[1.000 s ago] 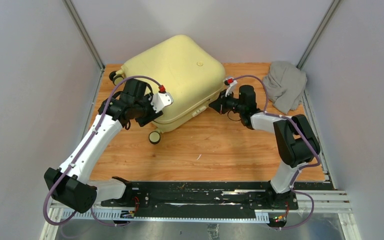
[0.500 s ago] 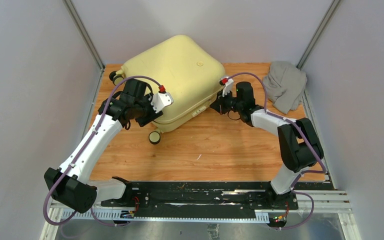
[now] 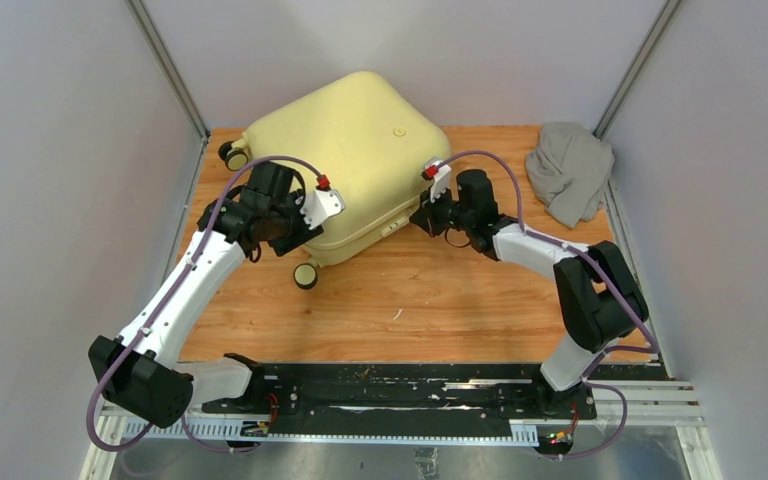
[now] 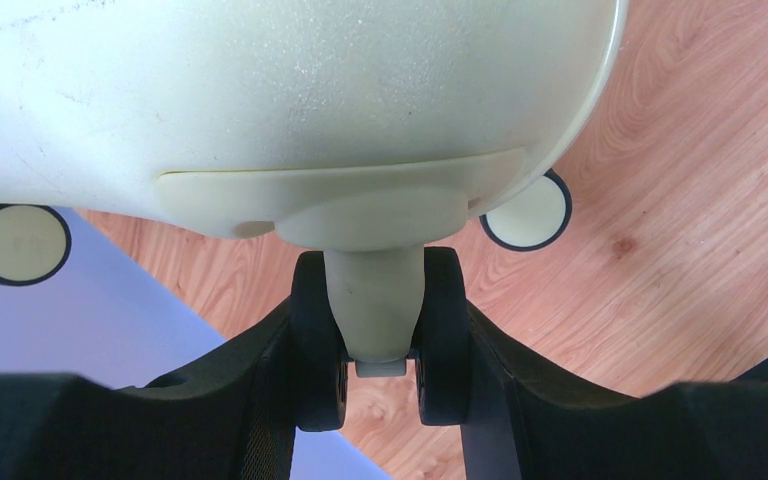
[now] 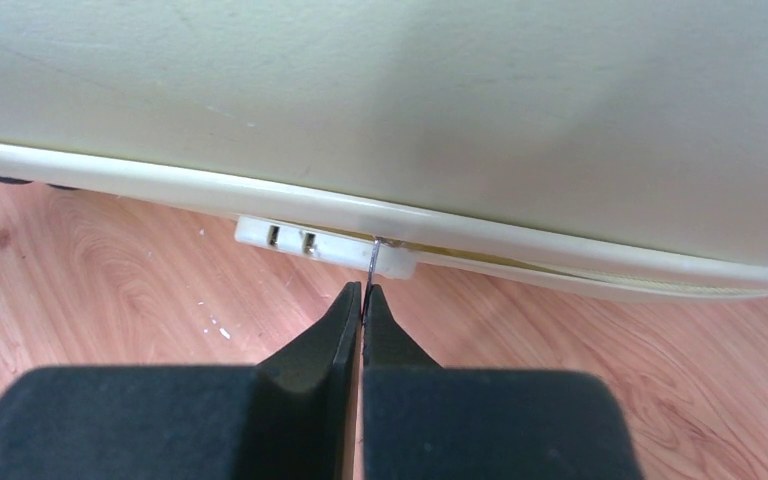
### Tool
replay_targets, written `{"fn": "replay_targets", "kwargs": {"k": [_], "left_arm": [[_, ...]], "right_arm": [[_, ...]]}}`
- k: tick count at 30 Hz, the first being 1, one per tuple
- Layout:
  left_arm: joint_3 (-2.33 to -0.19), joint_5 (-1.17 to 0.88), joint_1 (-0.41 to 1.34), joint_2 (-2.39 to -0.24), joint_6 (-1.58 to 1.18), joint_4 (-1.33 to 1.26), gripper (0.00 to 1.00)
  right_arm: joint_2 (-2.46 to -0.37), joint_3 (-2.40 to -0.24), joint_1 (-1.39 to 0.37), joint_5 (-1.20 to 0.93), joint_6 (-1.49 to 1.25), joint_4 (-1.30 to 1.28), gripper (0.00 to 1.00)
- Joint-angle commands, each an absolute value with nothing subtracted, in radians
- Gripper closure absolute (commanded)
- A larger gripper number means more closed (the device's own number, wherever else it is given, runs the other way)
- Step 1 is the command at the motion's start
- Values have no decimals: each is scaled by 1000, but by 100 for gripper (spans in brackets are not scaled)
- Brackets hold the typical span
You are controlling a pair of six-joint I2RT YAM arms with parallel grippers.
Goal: Pack the luggage
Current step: Zip the luggage at the center of the board.
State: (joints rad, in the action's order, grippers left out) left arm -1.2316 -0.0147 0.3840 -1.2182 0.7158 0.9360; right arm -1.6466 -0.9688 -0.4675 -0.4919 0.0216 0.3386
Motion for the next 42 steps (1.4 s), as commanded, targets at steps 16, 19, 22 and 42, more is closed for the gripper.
{"fn": "replay_targets", "kwargs": {"k": [16, 19, 22, 42], "left_arm": [[-1260, 58, 479, -1203, 816, 655, 100], [-1281, 60, 481, -1209, 811, 645, 100], [-1302, 54, 488, -1211, 799, 647, 100], [-1268, -222, 517, -1189, 614, 865, 50]], "right_arm": [[-1609, -878, -744, -616, -97, 560, 100], [-1620, -876, -784, -603, -121, 592, 100], [-1642, -882, -828, -585, -149, 629, 100], [-1519, -647, -786, -299, -449, 566, 59]]}}
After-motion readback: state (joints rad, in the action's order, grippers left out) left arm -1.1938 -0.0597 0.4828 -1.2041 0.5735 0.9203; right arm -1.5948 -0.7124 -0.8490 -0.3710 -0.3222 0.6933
